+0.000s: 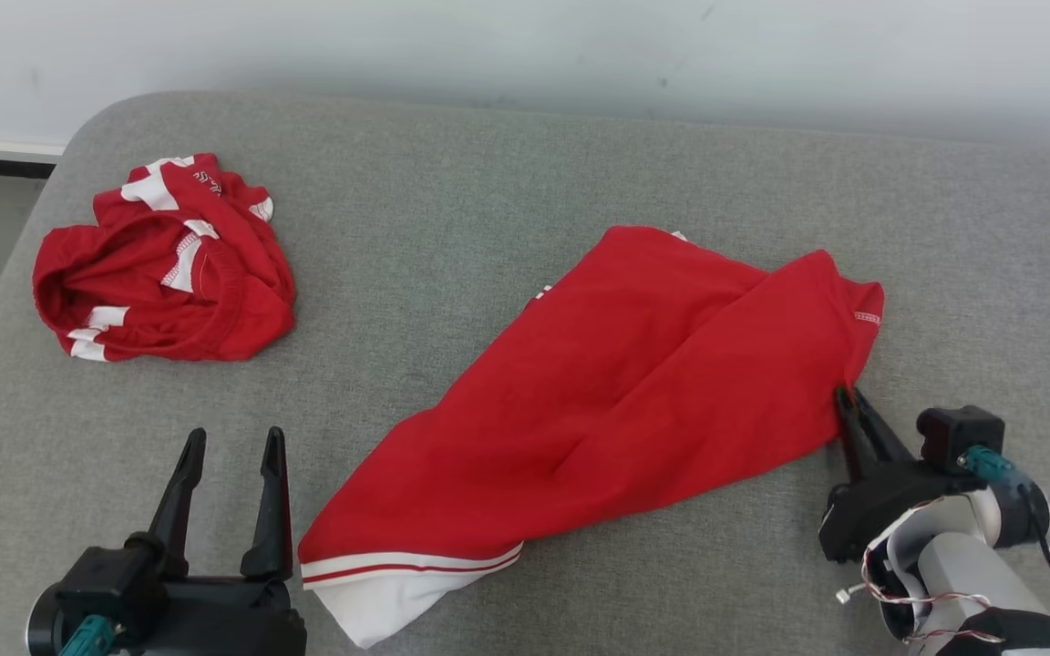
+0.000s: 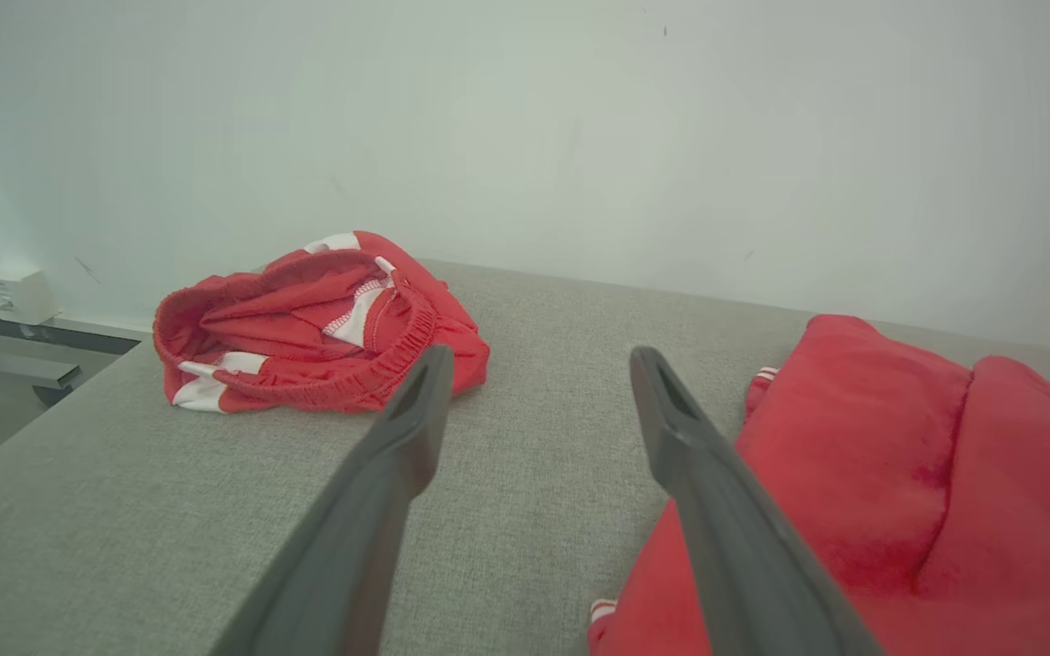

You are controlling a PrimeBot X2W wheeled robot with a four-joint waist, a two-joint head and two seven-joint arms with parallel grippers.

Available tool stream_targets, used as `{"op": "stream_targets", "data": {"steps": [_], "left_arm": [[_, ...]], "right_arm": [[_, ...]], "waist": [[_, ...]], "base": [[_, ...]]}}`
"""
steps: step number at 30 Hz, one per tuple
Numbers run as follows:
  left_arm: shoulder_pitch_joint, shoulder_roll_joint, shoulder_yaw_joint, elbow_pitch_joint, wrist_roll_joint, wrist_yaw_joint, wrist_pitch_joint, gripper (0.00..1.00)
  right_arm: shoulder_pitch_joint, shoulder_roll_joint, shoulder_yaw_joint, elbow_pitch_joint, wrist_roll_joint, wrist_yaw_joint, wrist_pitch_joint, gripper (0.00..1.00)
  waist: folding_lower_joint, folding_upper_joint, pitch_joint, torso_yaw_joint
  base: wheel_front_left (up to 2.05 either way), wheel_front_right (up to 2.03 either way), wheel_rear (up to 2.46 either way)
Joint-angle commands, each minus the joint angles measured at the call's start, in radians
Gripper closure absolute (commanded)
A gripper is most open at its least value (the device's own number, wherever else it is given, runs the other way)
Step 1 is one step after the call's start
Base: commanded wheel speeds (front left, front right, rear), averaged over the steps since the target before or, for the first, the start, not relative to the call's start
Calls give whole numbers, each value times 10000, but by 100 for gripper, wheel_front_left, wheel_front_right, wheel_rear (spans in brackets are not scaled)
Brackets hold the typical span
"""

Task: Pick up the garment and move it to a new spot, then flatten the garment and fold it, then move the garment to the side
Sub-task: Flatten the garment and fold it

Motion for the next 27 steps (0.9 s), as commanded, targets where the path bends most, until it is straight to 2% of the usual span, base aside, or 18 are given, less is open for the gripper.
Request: {"op": "stream_targets", "data": {"steps": [1, 10, 18, 27], "left_arm": [[66, -12, 19, 20, -13, -34, -12, 0], [404, -10, -22, 115, -1, -34, -12, 0], [663, -9, 102, 142, 25, -42, -10, 0], [437, -10, 34, 202, -127, -12, -10, 0]], "right_arm": [[90, -81, -49, -233, 35, -22, -46, 100], [1880, -156, -625, -3027, -5, -22, -35, 100], [3917, -253, -1200, -5422, -109, -22, -34, 100], [5412, -276, -2244, -6848, 156, -22, 48, 100]], "waist": [[-1, -2, -163, -163], [-1, -2, -805, -787], [-1, -2, -853, -1355], [-1, -2, -635, -1632]], "base": [[0, 0, 0], [0, 0, 0], [0, 0, 0], [0, 0, 0]]}}
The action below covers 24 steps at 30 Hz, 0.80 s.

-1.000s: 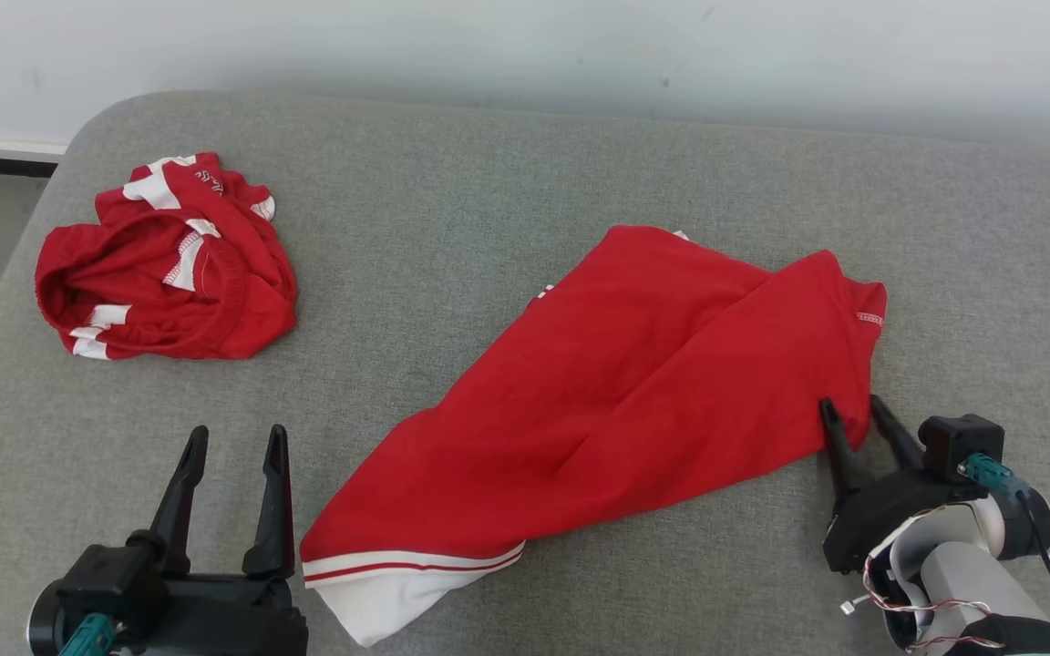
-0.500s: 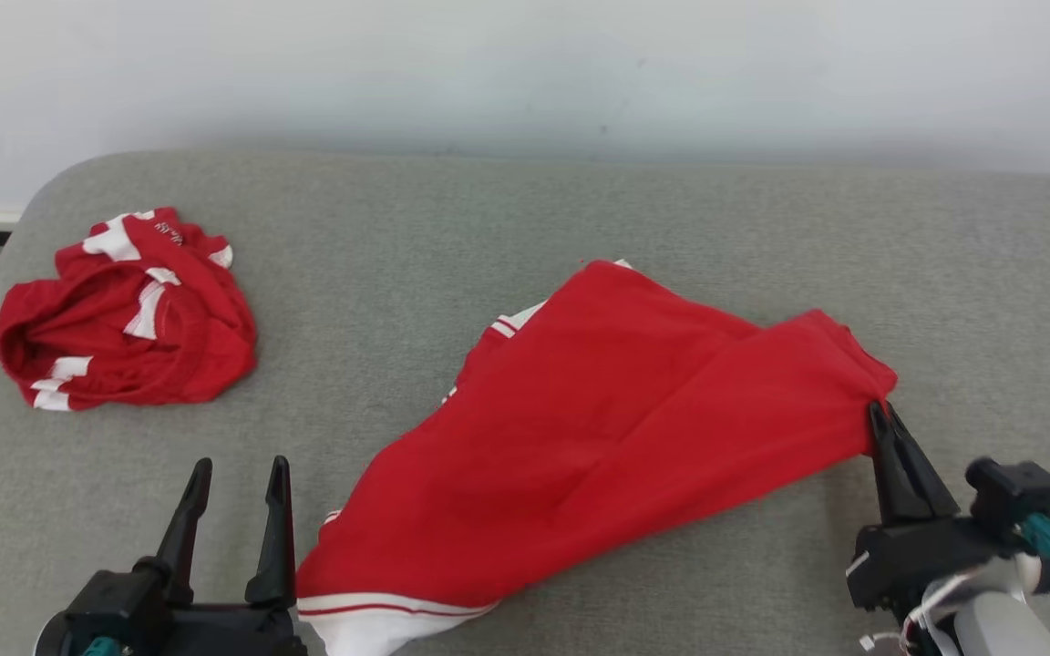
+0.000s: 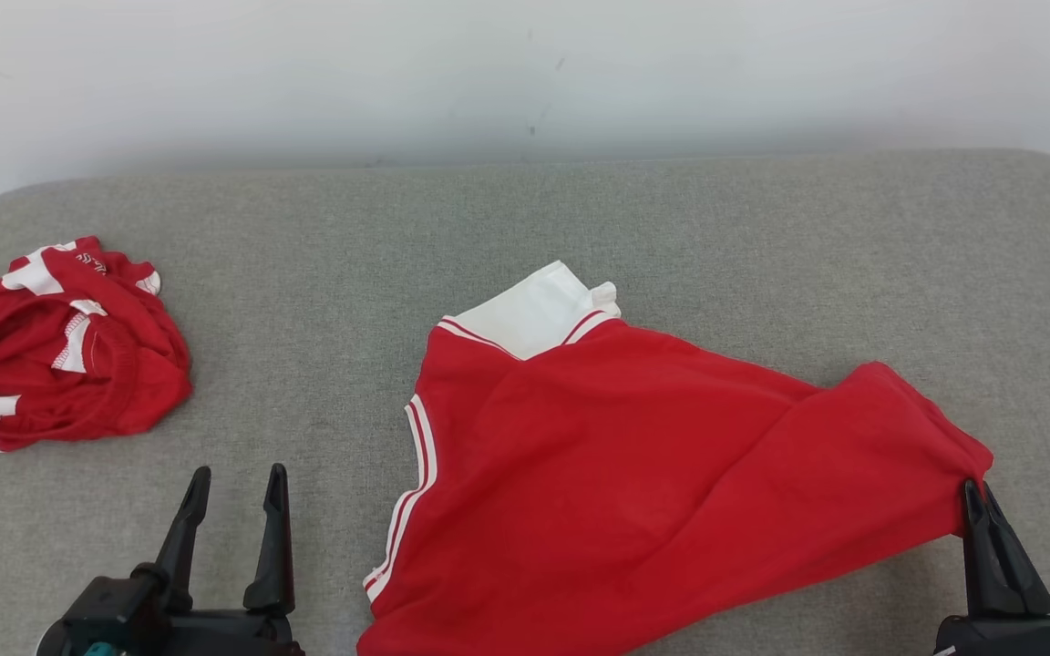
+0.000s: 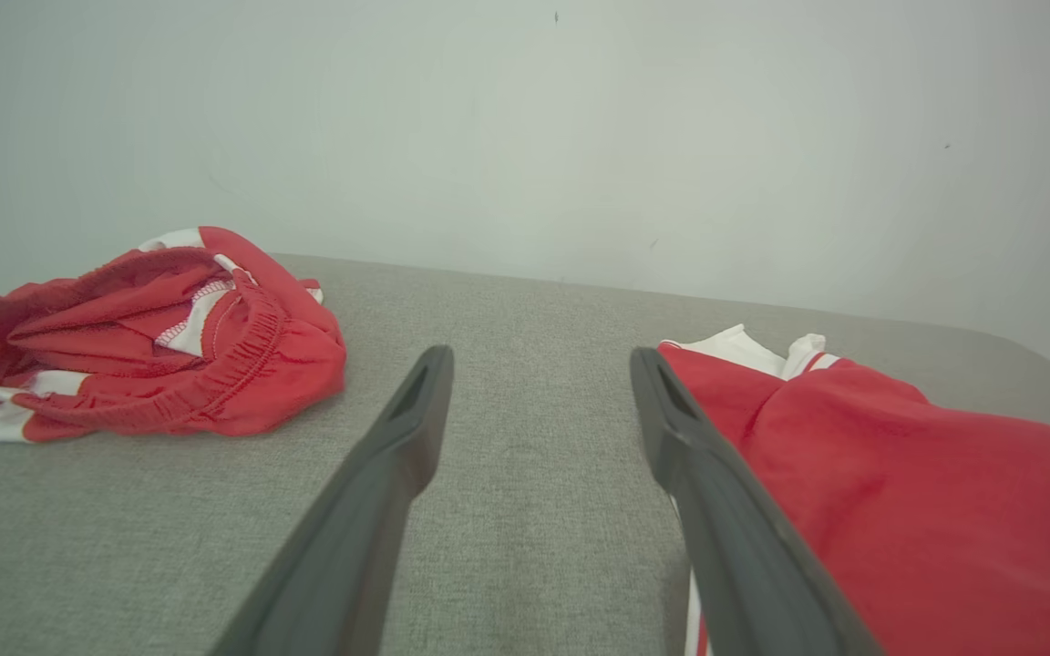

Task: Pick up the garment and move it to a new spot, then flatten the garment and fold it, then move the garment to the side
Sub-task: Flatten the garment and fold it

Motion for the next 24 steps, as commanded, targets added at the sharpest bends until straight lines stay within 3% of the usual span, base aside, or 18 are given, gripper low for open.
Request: {"op": "stream_targets", "data": {"steps": [1, 8, 14, 24], "left_arm": [[-96, -1, -17, 27, -61, 16, -10, 0], [-267, -1, -161, 64, -170, 60, -12, 0], [-394, 1, -273, 130, -274, 112, -10, 0], [-588, -1, -630, 261, -514, 170, -10, 0]], "right_arm": [[114, -46, -83, -226, 35, -22, 92, 100], [-450, -158, 201, -587, -122, -22, 228, 100], [-1837, -564, 775, -156, -415, -22, 453, 100], [-4872, -989, 1768, 2540, -616, -22, 668, 100]], "waist": [[0, 0, 77, -41], [0, 0, 168, 206], [0, 0, 269, 783], [0, 0, 707, 1844]], "base": [[0, 0, 0], [0, 0, 0], [0, 0, 0], [0, 0, 0]]}}
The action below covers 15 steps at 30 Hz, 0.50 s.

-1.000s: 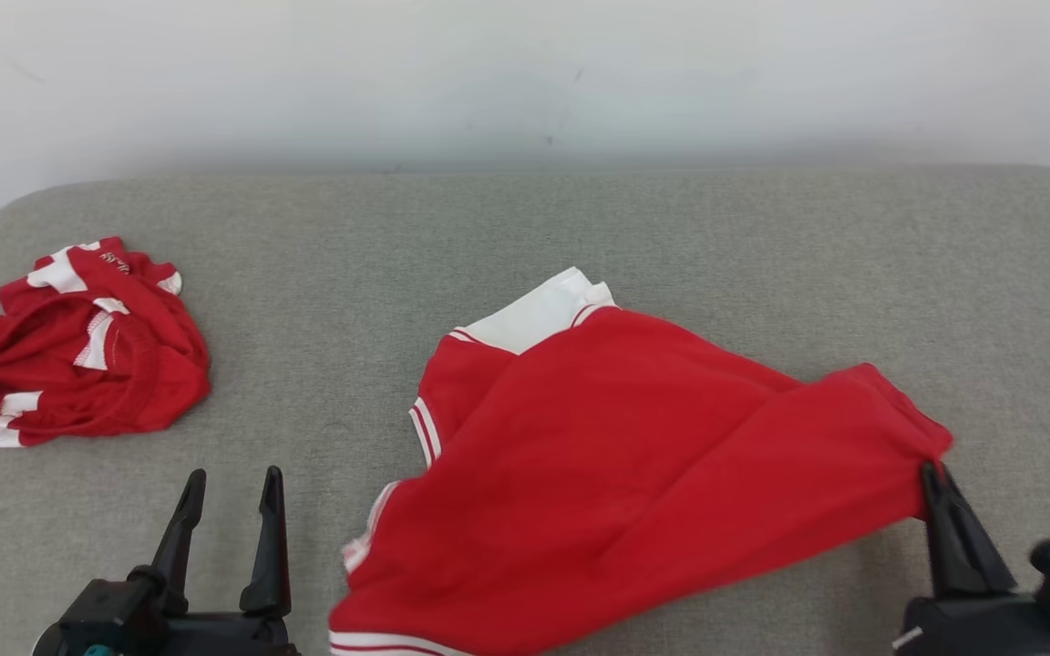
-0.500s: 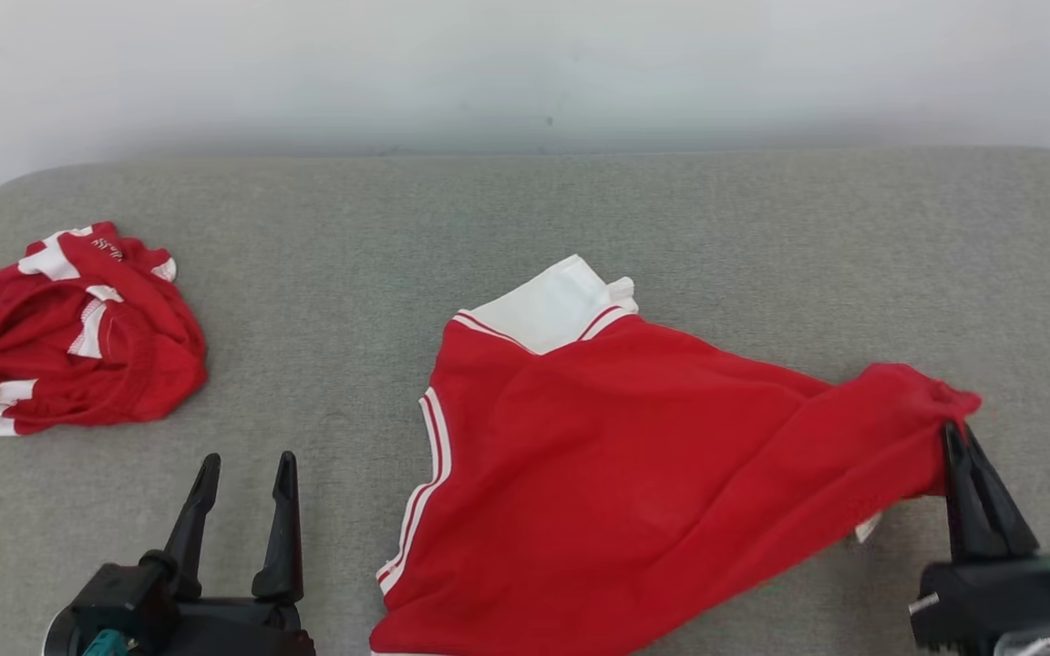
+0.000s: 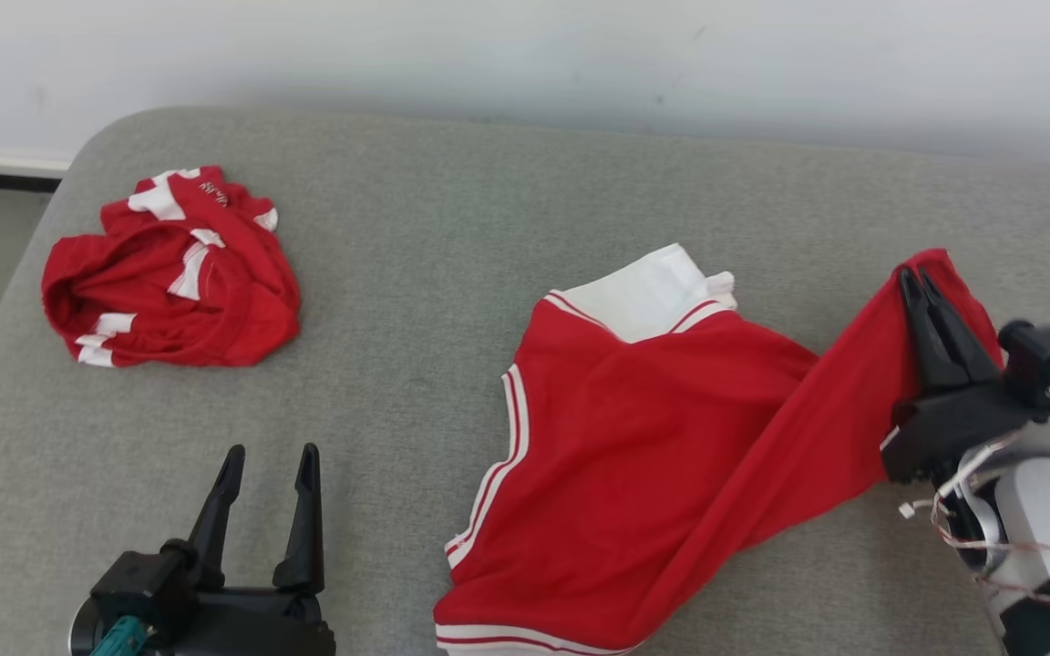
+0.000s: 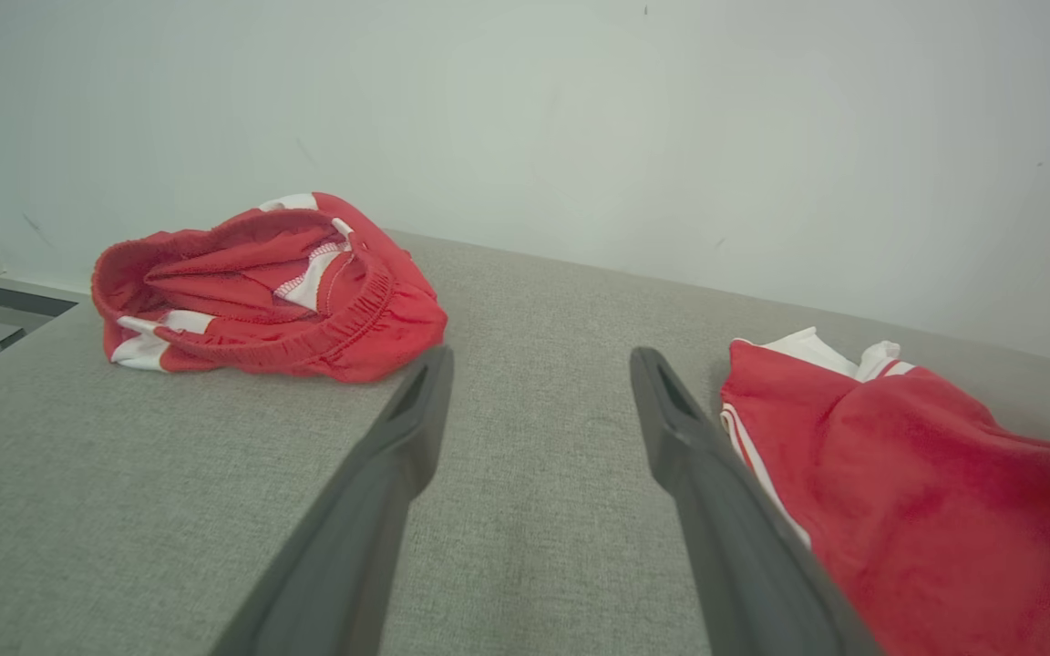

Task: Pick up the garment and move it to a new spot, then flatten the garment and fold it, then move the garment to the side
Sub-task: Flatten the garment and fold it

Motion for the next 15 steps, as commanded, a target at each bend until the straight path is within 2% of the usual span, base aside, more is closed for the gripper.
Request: {"op": "stream_targets", "data": {"steps": [1, 7, 8, 9, 15], "left_arm": [[-159, -3, -49, 32, -56, 34, -10, 0], [-312, -4, -265, 61, -197, 78, -8, 0], [-337, -1, -286, 61, -222, 87, -10, 0], [-352, -1, -317, 66, -236, 93, -10, 0], [-398, -3, -341, 77, -181, 165, -8, 0]], "right_arm": [[-469, -85, 181, 523, 13, -22, -61, 100], [-1915, -9, 879, 2903, 95, -22, -201, 100], [-2091, -5, 994, 3270, 46, -22, -264, 73], [-2271, 15, 1100, 3604, -4, -22, -335, 0], [-2820, 213, 1543, 4485, 151, -22, -708, 0]], "waist": [[0, 0, 303, 422], [0, 0, 608, 727], [0, 0, 629, 745], [0, 0, 651, 750], [0, 0, 591, 393]], "base": [[0, 0, 0], [0, 0, 0], [0, 0, 0], [0, 0, 0], [0, 0, 0]]}}
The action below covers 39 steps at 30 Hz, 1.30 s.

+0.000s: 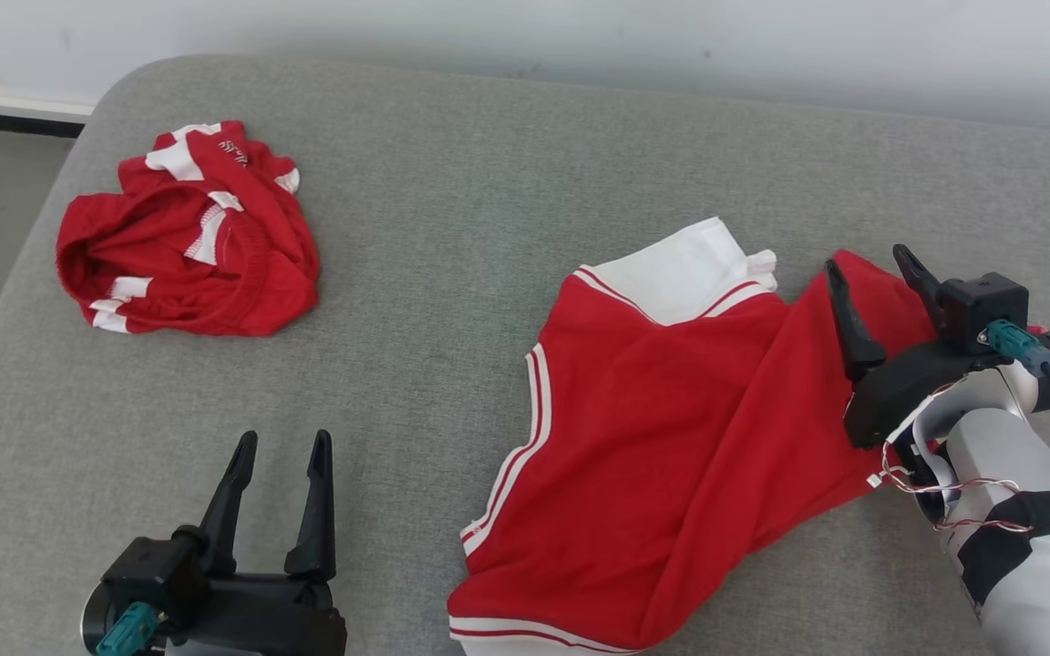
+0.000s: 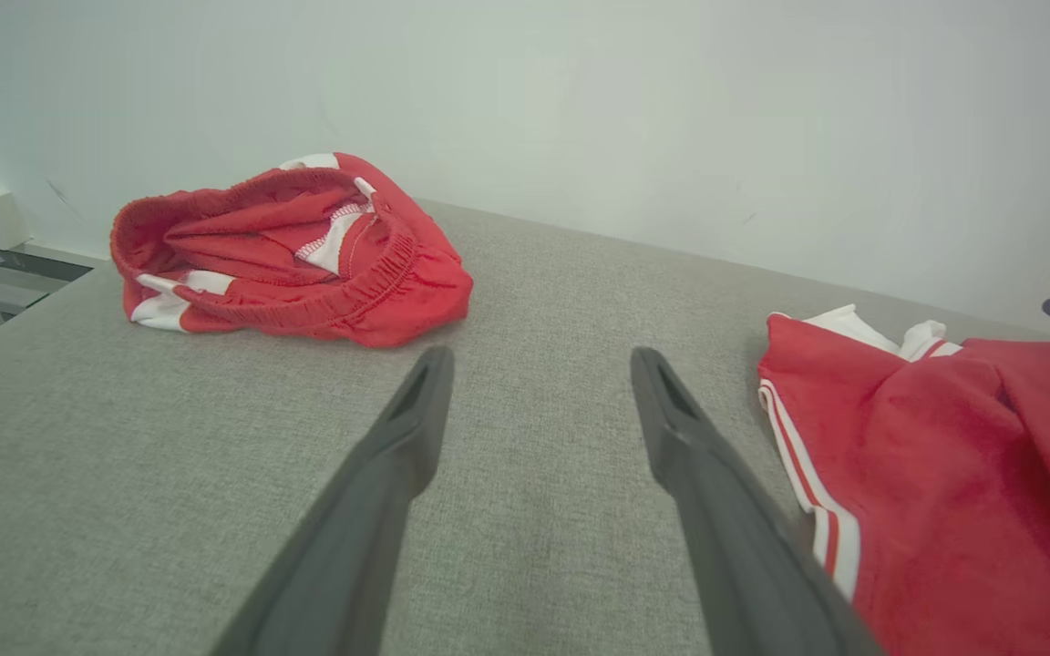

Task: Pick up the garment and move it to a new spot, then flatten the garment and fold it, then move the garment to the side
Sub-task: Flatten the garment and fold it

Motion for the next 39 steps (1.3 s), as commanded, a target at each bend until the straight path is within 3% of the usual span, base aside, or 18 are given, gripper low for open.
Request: {"op": "stream_targets", "data": {"steps": [1, 6, 12, 20, 28, 39], "left_arm": [[-107, -1, 41, -5, 25, 9, -10, 0], [-40, -1, 129, -46, 143, -2, -10, 0], [233, 0, 368, -102, 346, -29, -10, 0], [525, 0, 601, -187, 516, -81, -10, 0], [583, -2, 634, -211, 572, -119, -10, 0], [360, -2, 499, -141, 402, -175, -10, 0]], "right_arm": [[-58, -33, 61, -33, 96, -22, -93, 0], [399, -187, -141, -1078, 163, -22, -104, 0], [2332, -399, -929, -3361, 35, -22, -92, 0], [4678, -56, -1785, -4798, -111, -22, -94, 0], [4953, 139, -1714, -4765, -156, -22, -94, 0], [3890, -188, -861, -3204, 16, -22, -95, 0]], "waist": [[-1, -1, -140, -309], [-1, -1, -343, -695], [-1, -1, -750, -1206], [-1, -1, -992, -1438], [-1, -1, -1038, -1396], [-1, -1, -691, -915]], "base": [[0, 0, 0], [0, 0, 0], [0, 0, 0], [0, 0, 0], [0, 0, 0], [0, 0, 0]]}}
